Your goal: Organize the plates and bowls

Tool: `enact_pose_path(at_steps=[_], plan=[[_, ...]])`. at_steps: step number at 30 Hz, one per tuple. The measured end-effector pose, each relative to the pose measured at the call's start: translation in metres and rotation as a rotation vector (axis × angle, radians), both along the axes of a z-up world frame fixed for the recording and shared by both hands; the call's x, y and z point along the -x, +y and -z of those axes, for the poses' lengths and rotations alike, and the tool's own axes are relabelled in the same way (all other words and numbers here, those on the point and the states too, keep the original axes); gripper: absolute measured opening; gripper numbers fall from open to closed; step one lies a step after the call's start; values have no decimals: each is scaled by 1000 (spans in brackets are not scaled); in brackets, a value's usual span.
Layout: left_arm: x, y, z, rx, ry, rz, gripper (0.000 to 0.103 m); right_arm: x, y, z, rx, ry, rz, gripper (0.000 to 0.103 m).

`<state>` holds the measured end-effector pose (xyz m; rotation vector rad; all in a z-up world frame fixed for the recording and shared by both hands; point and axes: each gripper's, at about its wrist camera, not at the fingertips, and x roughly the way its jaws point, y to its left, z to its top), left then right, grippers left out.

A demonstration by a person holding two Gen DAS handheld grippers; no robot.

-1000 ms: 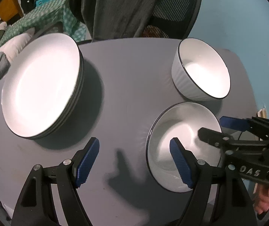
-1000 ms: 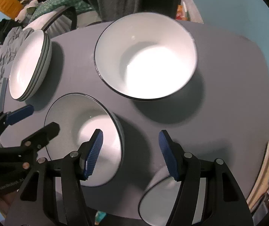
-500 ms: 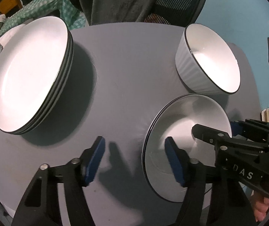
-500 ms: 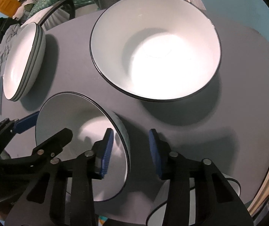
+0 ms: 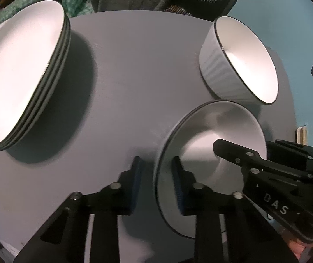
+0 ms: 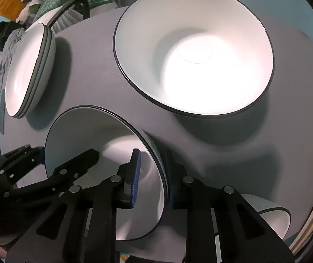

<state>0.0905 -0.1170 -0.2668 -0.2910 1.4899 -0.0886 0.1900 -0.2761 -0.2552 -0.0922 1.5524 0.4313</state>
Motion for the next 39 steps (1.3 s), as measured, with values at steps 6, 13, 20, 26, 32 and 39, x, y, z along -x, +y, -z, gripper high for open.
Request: enact_pose_path(at_steps=[6,13,20,26,32,39], plan=[[-3,-7,-1,-2,11,-3,14,-5,10,-1,14,-11,6,13],[1,1,-2,5,34,-33,13,-4,23,2,2,-2,16,8],[-1,-1,-7,16,53,-63,13,-1,33,-6,-3,-13,9,9],[-14,1,-16,14,40,-50,13,1,31,-23,-1,-32,13,9],[-25,-7,-33,24,12,-44,13,-4,25,-40,-7,-49,33,9],[-43,-20,-64,46,-45,-50,13,-15,17,-62,-17,-83,58,9]])
